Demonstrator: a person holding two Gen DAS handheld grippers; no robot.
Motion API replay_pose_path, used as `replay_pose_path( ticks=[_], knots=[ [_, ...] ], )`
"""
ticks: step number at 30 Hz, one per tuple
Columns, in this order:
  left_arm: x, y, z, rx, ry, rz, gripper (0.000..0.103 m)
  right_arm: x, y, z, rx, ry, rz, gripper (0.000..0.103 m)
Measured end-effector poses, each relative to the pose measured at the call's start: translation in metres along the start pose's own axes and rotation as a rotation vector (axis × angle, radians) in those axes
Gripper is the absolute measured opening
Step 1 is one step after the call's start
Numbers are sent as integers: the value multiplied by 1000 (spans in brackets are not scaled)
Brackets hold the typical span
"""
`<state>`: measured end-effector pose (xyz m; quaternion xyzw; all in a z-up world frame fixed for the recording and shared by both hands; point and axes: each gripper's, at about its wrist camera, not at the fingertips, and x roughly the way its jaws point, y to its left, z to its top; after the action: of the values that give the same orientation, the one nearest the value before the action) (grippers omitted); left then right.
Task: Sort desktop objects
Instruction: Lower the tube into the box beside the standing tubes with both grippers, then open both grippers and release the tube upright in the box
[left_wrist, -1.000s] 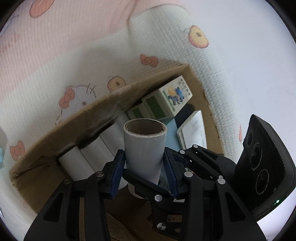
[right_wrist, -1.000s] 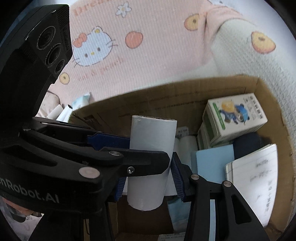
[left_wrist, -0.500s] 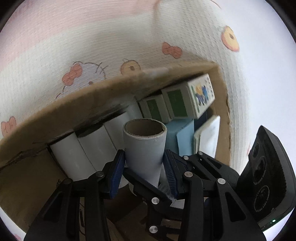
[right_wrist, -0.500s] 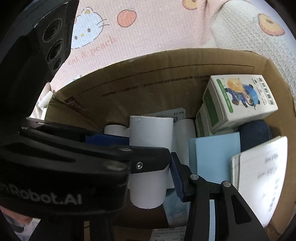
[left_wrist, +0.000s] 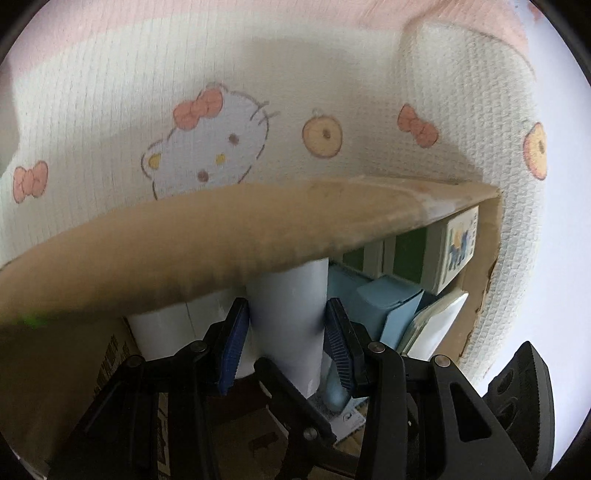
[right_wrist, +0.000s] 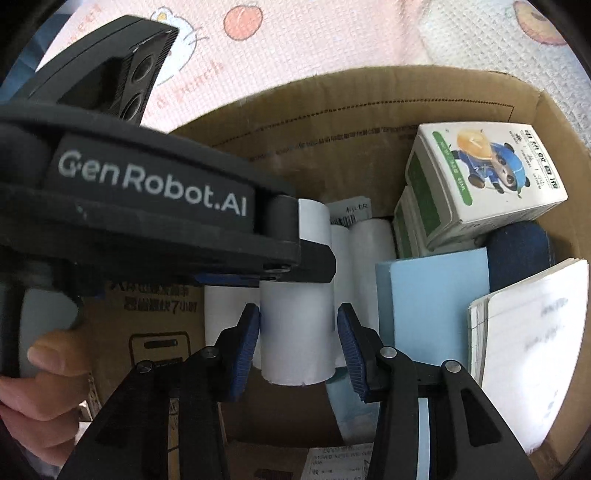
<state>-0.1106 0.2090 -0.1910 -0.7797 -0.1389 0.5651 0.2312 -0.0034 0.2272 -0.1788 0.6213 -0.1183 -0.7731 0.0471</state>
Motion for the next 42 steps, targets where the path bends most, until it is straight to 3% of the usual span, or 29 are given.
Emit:
replay_pose_path(
  ticks=[10,15,16,17,18,20,22,24,29,32,36,41,42],
  knots=[
    [-28,-2,-11,-13,-38,35,49,-4,1,2,25,11,-25,41],
    [-39,-9,-13,40,-58,45,48,-11,4,1,34,14,23,41],
    [-41,-12,-14,61,-70,57,45,-14,5,0,32,9,18,41],
    [-43,-16,-17,107,-95,86,26,-17,8,0,19,1,-1,41],
    [-44,-21,-19,154,-115,132,15,-18,9,0,7,-1,-14,41],
    [-46,-21,-22,183,-111,156,14,-21,14,0,-13,-6,-38,41],
    [-39,-11,-20,147,-29,97,14,-22,18,-1,-25,-3,-41,41],
    [-36,-5,-18,126,-8,78,14,-23,22,-1,-40,-9,-47,41],
    [-58,-12,-29,223,-108,55,14,-26,27,-1,-55,-8,-90,41],
    [-69,-11,-36,218,-173,102,14,-32,34,-3,-81,-13,-114,41],
    [-84,-11,-45,273,-219,84,14,-43,44,-6,-107,-29,-131,41],
    [-109,-20,-78,496,-342,107,15,-62,64,-9,-175,-79,-190,41],
    [-112,-22,-85,541,-365,122,15,-63,73,3,-195,-90,-203,41]
  ],
)
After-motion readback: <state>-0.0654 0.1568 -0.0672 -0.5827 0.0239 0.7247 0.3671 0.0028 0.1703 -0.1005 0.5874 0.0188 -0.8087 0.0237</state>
